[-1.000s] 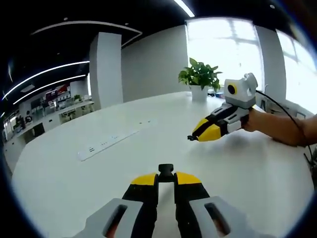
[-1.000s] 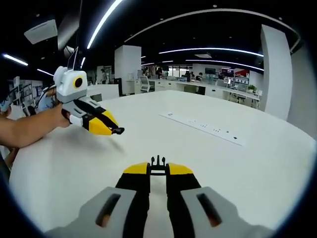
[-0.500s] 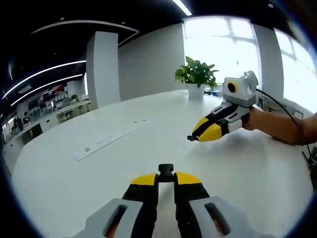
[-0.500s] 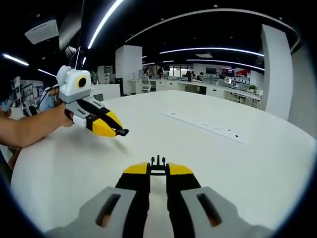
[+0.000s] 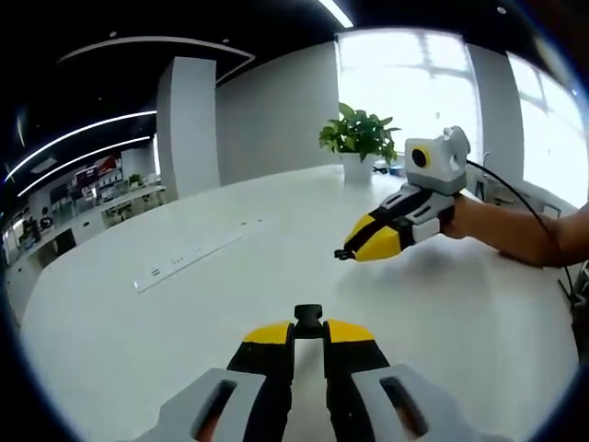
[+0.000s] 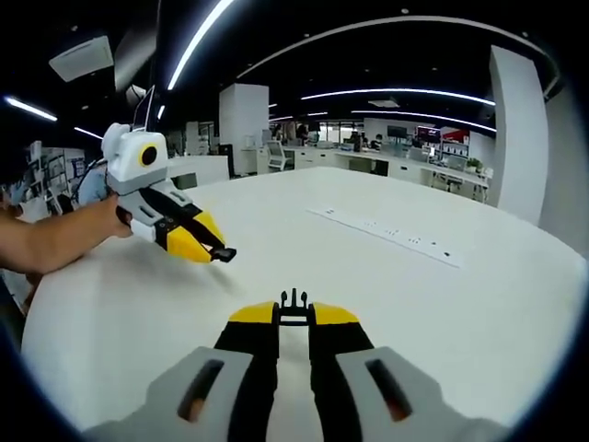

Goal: Snap the two parts of the plastic buckle together until the buckle closes and remains connected.

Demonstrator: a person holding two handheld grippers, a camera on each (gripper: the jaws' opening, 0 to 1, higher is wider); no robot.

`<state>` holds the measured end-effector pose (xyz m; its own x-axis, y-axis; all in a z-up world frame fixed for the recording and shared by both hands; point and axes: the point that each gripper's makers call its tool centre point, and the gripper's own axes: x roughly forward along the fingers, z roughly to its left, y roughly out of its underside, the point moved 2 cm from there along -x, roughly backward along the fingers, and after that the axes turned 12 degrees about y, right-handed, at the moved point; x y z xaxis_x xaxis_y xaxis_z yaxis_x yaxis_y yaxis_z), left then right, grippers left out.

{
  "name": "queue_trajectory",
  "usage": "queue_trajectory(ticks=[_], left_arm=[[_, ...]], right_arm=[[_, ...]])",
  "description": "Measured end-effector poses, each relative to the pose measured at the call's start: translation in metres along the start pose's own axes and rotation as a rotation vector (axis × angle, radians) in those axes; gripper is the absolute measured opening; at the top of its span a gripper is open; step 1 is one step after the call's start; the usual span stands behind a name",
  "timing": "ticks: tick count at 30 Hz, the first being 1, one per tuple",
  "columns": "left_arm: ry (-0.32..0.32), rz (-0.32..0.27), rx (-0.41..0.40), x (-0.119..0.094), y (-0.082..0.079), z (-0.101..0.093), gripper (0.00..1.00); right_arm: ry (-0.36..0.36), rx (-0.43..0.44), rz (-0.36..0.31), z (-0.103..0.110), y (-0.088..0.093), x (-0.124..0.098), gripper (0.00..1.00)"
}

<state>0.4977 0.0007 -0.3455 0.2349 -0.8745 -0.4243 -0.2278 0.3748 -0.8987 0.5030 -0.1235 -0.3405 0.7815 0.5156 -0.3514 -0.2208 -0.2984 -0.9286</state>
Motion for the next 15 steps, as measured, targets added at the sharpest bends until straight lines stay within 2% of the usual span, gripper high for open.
queue_trajectory(ticks=[8,12,15], left_arm=[[0.006,0.001,0.0,0.0,0.001,-0.002,0.09],[0.011,0.0,-0.003,0.0,0.001,-0.002,0.09],[0.013,-0.002,-0.007,0.0,0.001,-0.004,0.09]], right_arm=[[-0.004,-0.006,0.0,0.002,-0.001,0.0,0.1],[-0.009,-0.005,0.009,0.007,0.005,-0.009,0.1],[-0.009,-0.002,0.0,0.01,0.002,-0.015,0.1]])
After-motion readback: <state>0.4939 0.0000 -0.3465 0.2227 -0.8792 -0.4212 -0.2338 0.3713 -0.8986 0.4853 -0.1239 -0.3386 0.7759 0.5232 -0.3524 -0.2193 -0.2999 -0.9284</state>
